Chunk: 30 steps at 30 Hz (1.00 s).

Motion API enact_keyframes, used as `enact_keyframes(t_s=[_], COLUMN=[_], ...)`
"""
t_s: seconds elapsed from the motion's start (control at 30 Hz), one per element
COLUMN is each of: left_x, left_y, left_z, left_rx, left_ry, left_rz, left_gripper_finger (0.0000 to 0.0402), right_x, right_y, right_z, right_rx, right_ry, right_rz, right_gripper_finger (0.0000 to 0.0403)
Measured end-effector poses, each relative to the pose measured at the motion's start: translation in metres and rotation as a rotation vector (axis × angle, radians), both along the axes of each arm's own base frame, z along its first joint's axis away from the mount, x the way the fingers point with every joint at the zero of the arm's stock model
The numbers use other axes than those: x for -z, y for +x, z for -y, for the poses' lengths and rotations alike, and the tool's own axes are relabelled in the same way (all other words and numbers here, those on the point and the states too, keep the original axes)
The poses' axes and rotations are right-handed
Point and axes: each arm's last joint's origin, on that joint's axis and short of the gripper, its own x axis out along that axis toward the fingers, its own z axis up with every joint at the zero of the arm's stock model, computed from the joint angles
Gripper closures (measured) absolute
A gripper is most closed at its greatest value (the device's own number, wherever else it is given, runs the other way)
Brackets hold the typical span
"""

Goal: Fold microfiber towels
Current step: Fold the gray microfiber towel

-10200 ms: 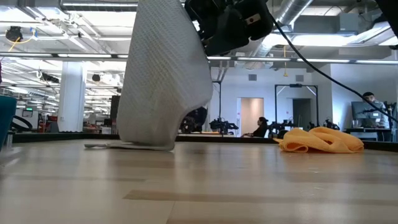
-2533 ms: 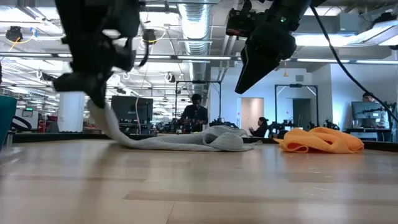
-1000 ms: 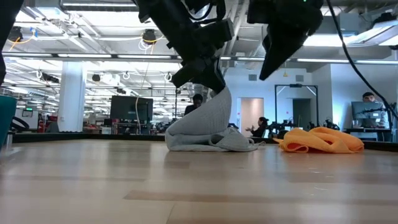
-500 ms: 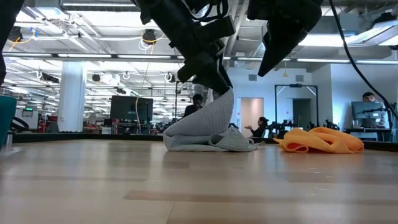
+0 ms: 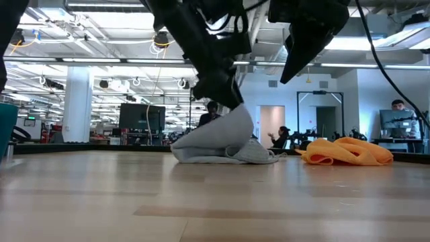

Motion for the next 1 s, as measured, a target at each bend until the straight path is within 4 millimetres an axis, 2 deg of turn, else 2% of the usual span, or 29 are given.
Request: enact_keyframes(t_s=[0.13,0.23,0.5,0.6,0.8,0.9,1.0], left_x=[0.007,0.003,-0.024,-0.043,-0.081,-0.104,-0.124], left_y=[-0.006,-0.006,-0.009,-0.016,-0.049,-0.07,-0.087], left_z=[0.001,0.005,0.003,0.004,0.003,0.005,0.01], left_rx=[0.09,0.123,0.044,0.014,-0.055,-0.128,-0.175], left_ry=[-0.154,-0.251,-0.232,-0.255,-0.276,-0.289,-0.314], left_rz=[-0.112,-0.137,-0.233,-0.272,-0.25,-0.208,-0.139], left_gripper_finger=[0.0228,0.0228,0.0228,0.0228,0.0228,0.0228,0.0228], right_x=[0.0,0.0,-0.001,-0.003,0.005,0.014,0.027], right_y=[0.0,0.0,0.001,0.006,0.013,0.018,0.032], right_z=[0.0,0.0,0.0,0.001,0.004,0.013,0.023], right_rx=[0.0,0.0,-0.001,-0.011,-0.123,-0.132,-0.144], right_ry=[0.0,0.0,0.002,0.006,-0.053,-0.062,-0.063], right_rz=[-0.001,-0.001,0.013,0.068,0.135,0.171,0.187], right_gripper_finger=[0.0173,0.0173,0.0173,0.0173,0.0173,0.0173,0.0173])
